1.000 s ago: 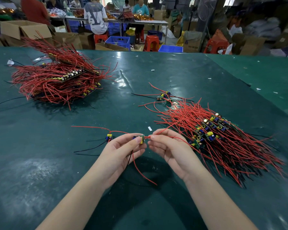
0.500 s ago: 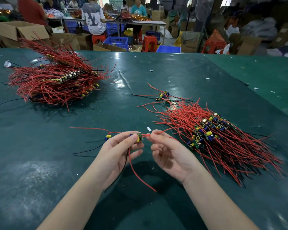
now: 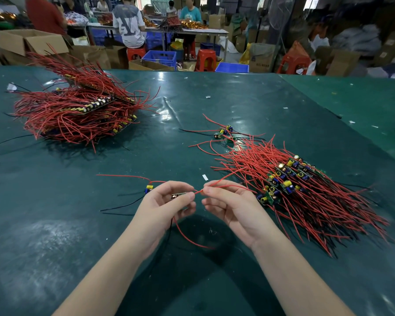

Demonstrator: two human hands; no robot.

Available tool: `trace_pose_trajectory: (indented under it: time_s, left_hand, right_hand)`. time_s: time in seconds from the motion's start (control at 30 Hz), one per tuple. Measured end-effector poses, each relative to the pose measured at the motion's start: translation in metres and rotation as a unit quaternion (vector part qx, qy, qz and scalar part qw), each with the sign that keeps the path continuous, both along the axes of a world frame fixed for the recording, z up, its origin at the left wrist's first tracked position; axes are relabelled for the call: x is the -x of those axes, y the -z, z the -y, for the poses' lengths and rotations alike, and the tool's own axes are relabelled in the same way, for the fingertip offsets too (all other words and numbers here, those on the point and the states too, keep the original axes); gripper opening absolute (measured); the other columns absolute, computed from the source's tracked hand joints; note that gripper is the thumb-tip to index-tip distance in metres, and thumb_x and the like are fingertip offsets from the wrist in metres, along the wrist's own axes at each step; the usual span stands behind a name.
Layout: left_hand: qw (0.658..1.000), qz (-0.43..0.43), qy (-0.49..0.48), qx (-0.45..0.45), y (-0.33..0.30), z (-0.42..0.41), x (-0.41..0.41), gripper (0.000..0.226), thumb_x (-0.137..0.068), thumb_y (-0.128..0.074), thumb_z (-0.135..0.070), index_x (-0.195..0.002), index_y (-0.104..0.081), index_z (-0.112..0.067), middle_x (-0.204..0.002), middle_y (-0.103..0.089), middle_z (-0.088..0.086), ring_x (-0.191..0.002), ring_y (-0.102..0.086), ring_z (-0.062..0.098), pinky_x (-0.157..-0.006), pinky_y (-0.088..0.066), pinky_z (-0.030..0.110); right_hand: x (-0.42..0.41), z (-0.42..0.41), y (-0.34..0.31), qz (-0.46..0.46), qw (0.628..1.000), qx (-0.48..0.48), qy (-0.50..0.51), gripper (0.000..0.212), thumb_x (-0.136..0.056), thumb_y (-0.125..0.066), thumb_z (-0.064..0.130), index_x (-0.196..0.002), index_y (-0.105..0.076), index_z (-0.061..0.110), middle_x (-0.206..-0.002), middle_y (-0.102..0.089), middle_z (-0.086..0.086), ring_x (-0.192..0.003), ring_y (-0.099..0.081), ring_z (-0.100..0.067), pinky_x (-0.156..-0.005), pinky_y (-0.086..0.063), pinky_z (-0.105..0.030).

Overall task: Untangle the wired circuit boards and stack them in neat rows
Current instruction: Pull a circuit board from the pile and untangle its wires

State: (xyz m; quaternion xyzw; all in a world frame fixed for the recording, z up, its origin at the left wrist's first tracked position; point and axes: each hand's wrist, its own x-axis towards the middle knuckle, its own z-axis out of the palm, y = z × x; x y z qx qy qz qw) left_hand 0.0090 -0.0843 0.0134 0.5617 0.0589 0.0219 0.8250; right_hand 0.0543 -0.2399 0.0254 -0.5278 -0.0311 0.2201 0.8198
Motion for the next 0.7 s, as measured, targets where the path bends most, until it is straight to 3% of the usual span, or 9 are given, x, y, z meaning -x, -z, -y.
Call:
trace_pose_trajectory:
  time_s: [0.1,0.3,0.47,0.57,0.7]
  left_hand:
    - [0.999,0.014,-0.007,-0.032,0.002,-0.0006,0.0004,0.003,-0.08,-0.067,-0.004,-0.083,-0.068,-0.004,-0.074,-0.063,0.005,-0.068,-0.063,0.014,-0.068,-0.055,0.022]
    - [0.987,0.053,-0.02,-0.148,0.0062,-0.0001,-0.0007,0.008,-0.087,-0.063,0.0,-0.086,-0.07,-0.004,-0.076,-0.067,0.007,-0.069,-0.063,0.015,-0.07,-0.055,0.022]
    - [0.991,0.045,-0.003,-0.124,0.007,0.0014,-0.0004,0.006,-0.087,-0.063,-0.005,-0.089,-0.067,-0.001,-0.077,-0.065,0.003,-0.073,-0.063,0.013,-0.071,-0.056,0.024]
    - [0.995,0.037,0.022,-0.092,0.0056,0.0,0.0009,0.018,-0.078,-0.067,-0.021,-0.087,-0.068,-0.006,-0.084,-0.066,0.003,-0.081,-0.064,0.011,-0.073,-0.056,0.027]
    - [0.996,0.029,0.053,-0.059,0.0021,-0.0013,0.0019,0.015,-0.073,-0.068,-0.024,-0.083,-0.07,-0.012,-0.089,-0.065,0.003,-0.087,-0.063,0.01,-0.074,-0.055,0.027]
  right_hand:
    - [0.0005,-0.0012,0.0013,-0.001,1.0,0.0,0.0,0.005,-0.061,-0.077,0.012,-0.065,-0.074,0.013,-0.07,-0.071,-0.006,-0.059,-0.069,-0.014,-0.056,-0.053,-0.019]
    - [0.0009,-0.0013,0.0029,0.018,1.0,0.0,-0.001,0.006,-0.062,-0.077,0.014,-0.066,-0.073,0.016,-0.082,-0.073,-0.013,-0.064,-0.07,-0.017,-0.059,-0.055,-0.021]
    - [0.0006,0.0015,0.0001,0.005,1.0,0.008,-0.008,0.004,-0.066,-0.075,0.012,-0.068,-0.074,0.016,-0.082,-0.073,-0.012,-0.059,-0.068,-0.014,-0.056,-0.053,-0.02]
    - [-0.0001,0.0026,-0.0032,-0.052,0.998,0.008,-0.028,0.003,-0.065,-0.076,0.015,-0.065,-0.075,0.018,-0.079,-0.074,-0.006,-0.053,-0.063,-0.007,-0.05,-0.051,-0.016]
    - [0.0002,0.0024,-0.0048,-0.15,0.986,-0.048,-0.059,0.003,-0.062,-0.077,0.014,-0.062,-0.074,0.016,-0.075,-0.071,-0.003,-0.042,-0.052,-0.002,-0.04,-0.043,-0.012]
